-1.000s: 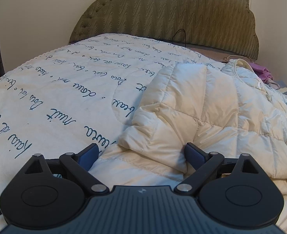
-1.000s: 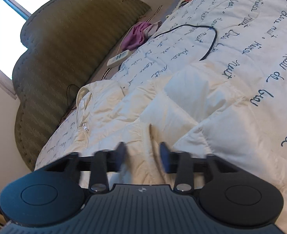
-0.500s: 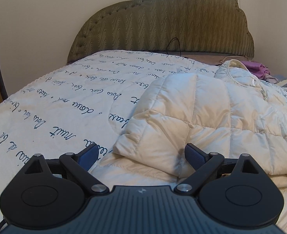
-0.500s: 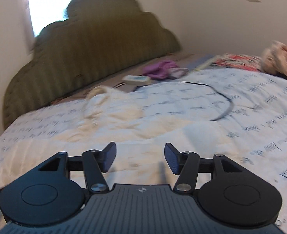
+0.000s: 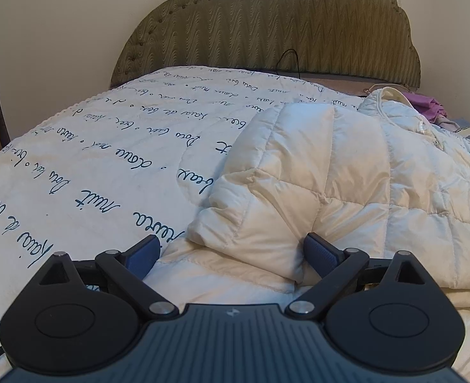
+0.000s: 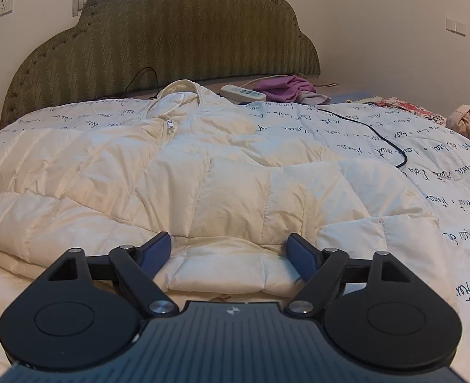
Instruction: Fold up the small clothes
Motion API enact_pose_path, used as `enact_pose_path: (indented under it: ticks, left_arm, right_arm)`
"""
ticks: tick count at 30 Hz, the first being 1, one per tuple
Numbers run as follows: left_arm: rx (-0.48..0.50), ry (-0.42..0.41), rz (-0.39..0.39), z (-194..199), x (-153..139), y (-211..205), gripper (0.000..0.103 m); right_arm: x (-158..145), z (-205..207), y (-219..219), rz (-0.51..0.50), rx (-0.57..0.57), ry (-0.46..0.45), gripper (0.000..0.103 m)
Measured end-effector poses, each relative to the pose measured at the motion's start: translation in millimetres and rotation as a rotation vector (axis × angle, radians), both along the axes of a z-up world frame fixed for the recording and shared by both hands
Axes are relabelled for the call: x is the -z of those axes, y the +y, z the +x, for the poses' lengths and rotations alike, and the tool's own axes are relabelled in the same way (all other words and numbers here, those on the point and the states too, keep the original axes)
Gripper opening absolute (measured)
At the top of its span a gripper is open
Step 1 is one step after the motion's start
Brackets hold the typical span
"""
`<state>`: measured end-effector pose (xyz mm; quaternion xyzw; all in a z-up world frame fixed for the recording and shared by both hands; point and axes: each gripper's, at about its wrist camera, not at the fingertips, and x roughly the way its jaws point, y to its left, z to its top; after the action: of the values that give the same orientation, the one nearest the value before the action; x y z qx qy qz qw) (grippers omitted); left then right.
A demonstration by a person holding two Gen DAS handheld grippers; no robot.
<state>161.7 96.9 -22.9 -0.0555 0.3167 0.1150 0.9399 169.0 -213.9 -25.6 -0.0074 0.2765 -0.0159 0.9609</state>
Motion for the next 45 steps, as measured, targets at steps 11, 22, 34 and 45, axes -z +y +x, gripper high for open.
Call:
enact_pose_path:
  ticks: [11, 22, 34, 45]
  left_arm:
    - [0.191, -0.156, 0.199, -21.9, -76.2, -69.6, 0.101]
    - [0.256, -0.042, 0.153, 20.4, -1.9, -102.5, 0.103]
    - [0.259, -0.048, 0.144, 16.8, 0.0, -101.5, 0.103]
    - [0.256, -0.045, 0.152, 18.3, 1.1, -102.9, 0.103]
  right_arm:
    - [4.7, 3.4, -1.3, 0.004, -0.004, 0.0, 0.087]
    - [5.4, 4.9, -5.4, 0.048, -0.017, 0.007, 0.094]
    - [-74.1, 75.3, -1.2, 0.185, -0.147, -0.011, 0.103]
    - [-8.2, 269.0, -94.4, 0.749, 0.118, 0.214, 0.1]
